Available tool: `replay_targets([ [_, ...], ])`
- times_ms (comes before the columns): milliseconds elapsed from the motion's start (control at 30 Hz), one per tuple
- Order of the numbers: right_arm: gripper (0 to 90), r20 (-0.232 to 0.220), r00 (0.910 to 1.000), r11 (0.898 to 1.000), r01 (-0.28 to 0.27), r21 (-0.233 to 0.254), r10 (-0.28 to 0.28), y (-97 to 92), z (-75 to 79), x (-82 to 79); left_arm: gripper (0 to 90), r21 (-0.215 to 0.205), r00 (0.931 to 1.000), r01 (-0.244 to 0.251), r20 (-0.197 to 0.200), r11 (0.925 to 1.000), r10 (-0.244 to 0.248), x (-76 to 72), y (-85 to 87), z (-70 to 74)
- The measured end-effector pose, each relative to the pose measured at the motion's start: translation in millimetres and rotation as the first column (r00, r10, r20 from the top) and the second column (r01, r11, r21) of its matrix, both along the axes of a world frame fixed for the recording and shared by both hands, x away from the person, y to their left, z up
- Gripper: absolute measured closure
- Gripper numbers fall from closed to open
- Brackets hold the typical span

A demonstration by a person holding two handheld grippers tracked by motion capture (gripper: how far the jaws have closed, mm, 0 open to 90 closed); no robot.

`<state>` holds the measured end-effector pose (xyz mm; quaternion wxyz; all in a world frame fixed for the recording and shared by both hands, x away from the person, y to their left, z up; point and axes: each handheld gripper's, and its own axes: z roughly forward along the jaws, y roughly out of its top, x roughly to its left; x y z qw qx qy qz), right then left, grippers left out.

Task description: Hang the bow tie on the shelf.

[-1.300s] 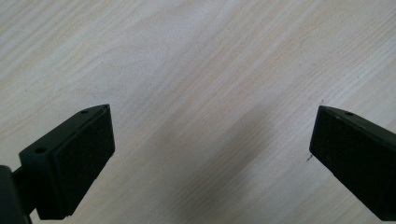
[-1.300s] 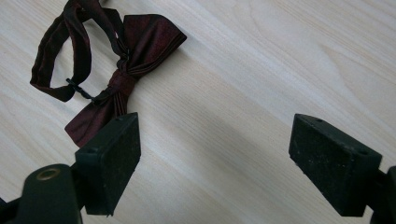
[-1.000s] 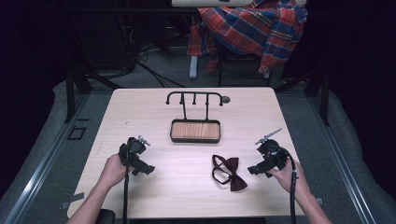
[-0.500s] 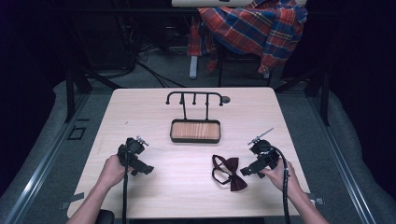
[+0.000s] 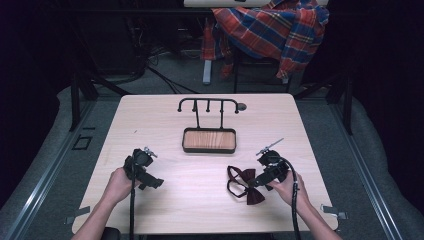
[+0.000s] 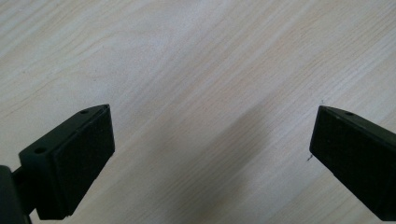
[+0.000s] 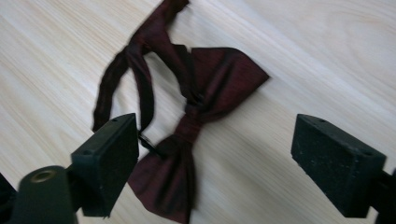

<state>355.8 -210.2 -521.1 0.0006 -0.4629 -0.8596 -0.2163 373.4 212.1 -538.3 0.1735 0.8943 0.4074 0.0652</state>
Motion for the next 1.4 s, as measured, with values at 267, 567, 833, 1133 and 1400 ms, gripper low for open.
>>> replay_targets([
  [267,34.9,-0.03,0.999,0.998,-0.035,-0.058,0.033,17.6,-12.4,5.8,0.0,0.0,1.0,0.002,0.0,1.0,-0.002,0.2,2.4,0.8],
  [567,44.3,-0.05,0.9986,0.999,-0.019,-0.032,0.017,19.4,-16.9,2.8,0.0,0.005,0.9999,0.008,0.007,1.0,-0.008,-1.6,-1.7,3.0],
  [833,50.7,-0.058,0.9979,0.997,-0.032,-0.071,0.028,25.1,-21.1,4.9,0.0,0.01,0.9999,0.009,0.008,0.9999,-0.009,-1.6,-0.5,2.1],
  [1133,59.9,-0.045,0.9969,0.991,-0.069,-0.114,0.064,28.4,-21.6,4.6,0.0,0.016,0.9999,0.01,0.001,0.9998,-0.01,-1.1,0.7,1.4],
  [1400,69.2,-0.041,0.997,0.99,-0.071,-0.123,0.066,27.3,-24.2,5.2,0.0,0.01,0.9998,0.018,0.005,0.9998,-0.018,-0.4,-0.2,1.5],
])
